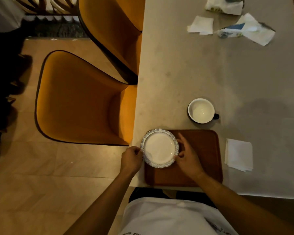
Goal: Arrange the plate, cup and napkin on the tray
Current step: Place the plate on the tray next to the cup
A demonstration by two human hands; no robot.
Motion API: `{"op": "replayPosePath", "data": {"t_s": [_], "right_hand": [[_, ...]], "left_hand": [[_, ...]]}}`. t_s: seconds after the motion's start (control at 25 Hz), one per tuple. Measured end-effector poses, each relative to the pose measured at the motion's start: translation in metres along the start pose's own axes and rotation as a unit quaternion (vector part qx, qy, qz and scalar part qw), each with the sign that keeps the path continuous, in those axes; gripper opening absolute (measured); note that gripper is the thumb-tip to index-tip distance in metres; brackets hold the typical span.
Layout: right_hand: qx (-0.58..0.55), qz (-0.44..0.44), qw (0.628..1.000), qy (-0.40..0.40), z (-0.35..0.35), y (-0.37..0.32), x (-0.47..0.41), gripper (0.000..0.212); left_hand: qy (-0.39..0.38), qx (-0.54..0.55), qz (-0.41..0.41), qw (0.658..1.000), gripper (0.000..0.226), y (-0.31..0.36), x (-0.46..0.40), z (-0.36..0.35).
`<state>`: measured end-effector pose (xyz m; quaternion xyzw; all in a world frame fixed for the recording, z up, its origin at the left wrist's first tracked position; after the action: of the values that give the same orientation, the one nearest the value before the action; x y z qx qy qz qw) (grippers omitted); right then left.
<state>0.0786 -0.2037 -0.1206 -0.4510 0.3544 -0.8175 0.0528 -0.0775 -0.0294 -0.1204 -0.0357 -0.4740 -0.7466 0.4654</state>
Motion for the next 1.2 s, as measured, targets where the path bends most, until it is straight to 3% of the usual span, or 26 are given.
{"op": "replayPosePath", "data": {"t_s": [0.48,1.0,1.12,1.2], "right_hand": [[0.008,0.000,1.000,0.012,0.001,0.005,-0.008,0.088],[0.014,0.004,1.000,-0.010,0.006,-0.003,-0.015,0.085],[0.022,-0.002,0.999,-0.025,0.017,-0.005,-0.012,0.076],[0.039,-0.001,0.999,0.021,0.035,-0.008,-0.011,0.058]], "left_hand": [[0.008,-0.046,-0.004,0.999,0.019,0.001,-0.004,-0.010],[0.032,0.007,0.048,0.998,0.019,0.003,-0.006,-0.016],[0.052,0.019,0.060,0.997,0.026,0.015,-0.003,-0.015],[0.097,-0.062,0.024,0.993,0.037,0.028,-0.003,-0.014]]}}
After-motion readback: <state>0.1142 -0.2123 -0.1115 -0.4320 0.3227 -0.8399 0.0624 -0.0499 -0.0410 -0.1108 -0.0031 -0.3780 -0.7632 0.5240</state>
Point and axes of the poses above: each hand's wrist, its own x-axis away from the middle knuckle, its own z-axis out of the back of the hand, y = z × x, the point moved 3 cm from there along -x, towards the middle knuckle, and after that the axes turned 11 degrees about -z, right-handed, at the moved point
